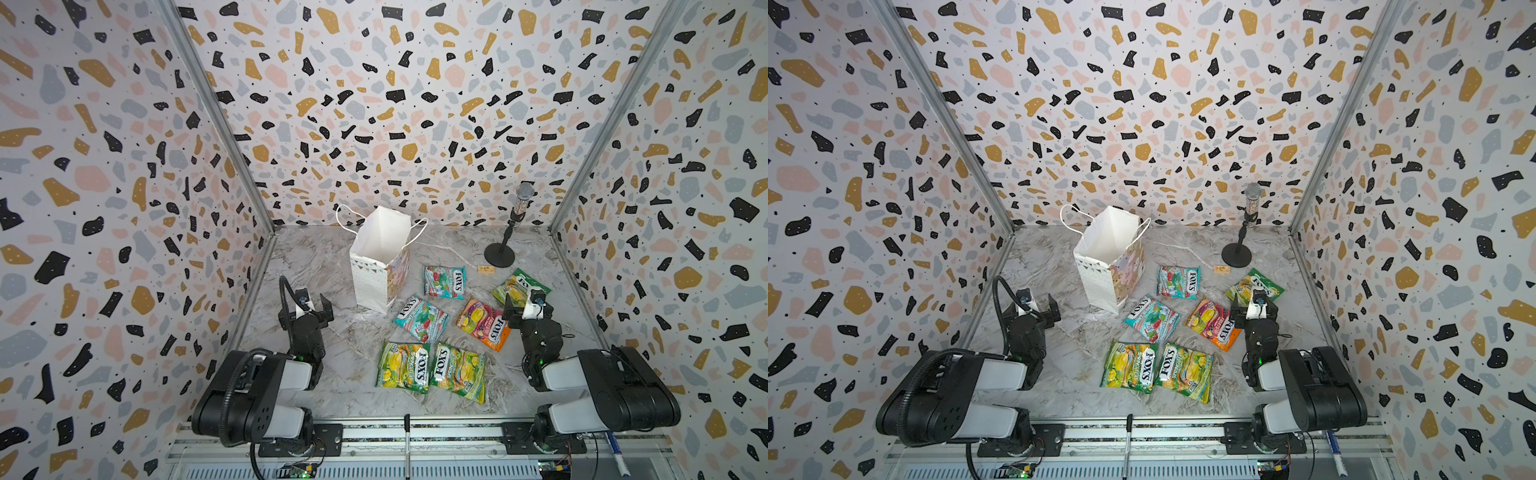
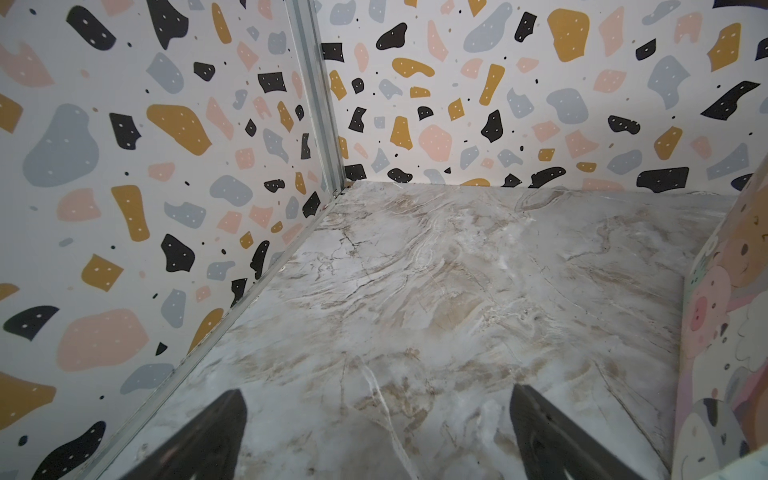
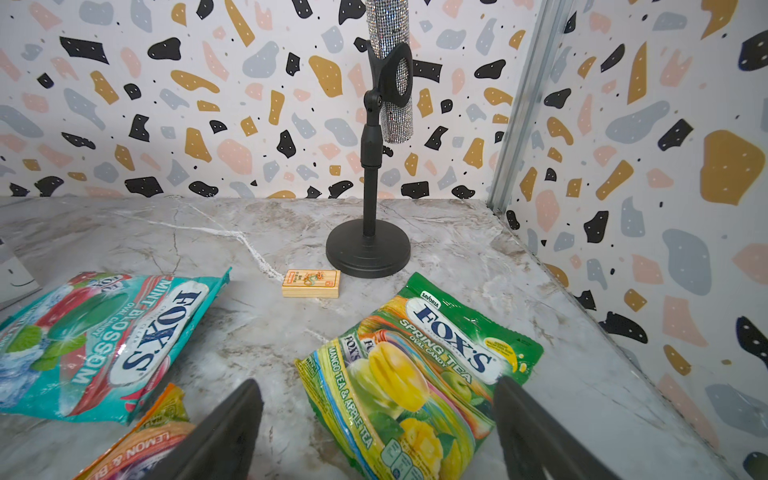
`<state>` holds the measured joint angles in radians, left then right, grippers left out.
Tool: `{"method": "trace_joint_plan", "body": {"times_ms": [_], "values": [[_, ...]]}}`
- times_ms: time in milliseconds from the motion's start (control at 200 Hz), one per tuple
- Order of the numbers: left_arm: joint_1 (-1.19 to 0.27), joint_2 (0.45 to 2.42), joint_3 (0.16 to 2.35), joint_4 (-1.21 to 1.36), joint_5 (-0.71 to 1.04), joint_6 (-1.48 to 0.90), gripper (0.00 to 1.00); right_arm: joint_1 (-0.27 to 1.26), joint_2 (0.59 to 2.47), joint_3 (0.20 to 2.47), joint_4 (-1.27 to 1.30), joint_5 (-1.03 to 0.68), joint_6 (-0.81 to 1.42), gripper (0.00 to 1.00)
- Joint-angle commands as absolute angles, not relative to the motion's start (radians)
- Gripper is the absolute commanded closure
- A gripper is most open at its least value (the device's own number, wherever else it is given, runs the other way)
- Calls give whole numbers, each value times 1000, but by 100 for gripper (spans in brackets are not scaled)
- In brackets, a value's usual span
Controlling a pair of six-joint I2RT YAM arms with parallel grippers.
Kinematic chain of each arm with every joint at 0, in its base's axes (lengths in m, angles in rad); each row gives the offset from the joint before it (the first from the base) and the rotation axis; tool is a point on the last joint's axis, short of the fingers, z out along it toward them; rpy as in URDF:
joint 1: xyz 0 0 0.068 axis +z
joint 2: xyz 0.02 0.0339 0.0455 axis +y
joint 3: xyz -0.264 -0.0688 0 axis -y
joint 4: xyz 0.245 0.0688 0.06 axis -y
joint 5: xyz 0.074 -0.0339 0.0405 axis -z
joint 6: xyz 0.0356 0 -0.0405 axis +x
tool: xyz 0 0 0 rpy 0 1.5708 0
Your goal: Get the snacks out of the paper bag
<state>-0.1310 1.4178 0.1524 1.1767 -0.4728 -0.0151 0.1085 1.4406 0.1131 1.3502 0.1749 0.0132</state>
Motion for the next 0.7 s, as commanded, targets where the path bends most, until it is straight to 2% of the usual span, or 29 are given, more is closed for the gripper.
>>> {"method": "trace_joint_plan", "body": {"times_ms": [0, 60, 95, 696], "values": [[-124, 1416, 166, 1232, -493, -25, 0, 101, 1475, 133, 1406, 170, 12, 10], [-124, 1420, 164, 1240, -497, -27, 0, 102, 1519, 149, 1424, 180, 5, 8], [-124, 1418, 167, 1229, -496, -26, 0, 108, 1514, 169, 1381, 214, 17, 0], [-124, 1416, 164, 1237, -495, -26, 0, 107, 1514, 166, 1381, 218, 18, 1]]}}
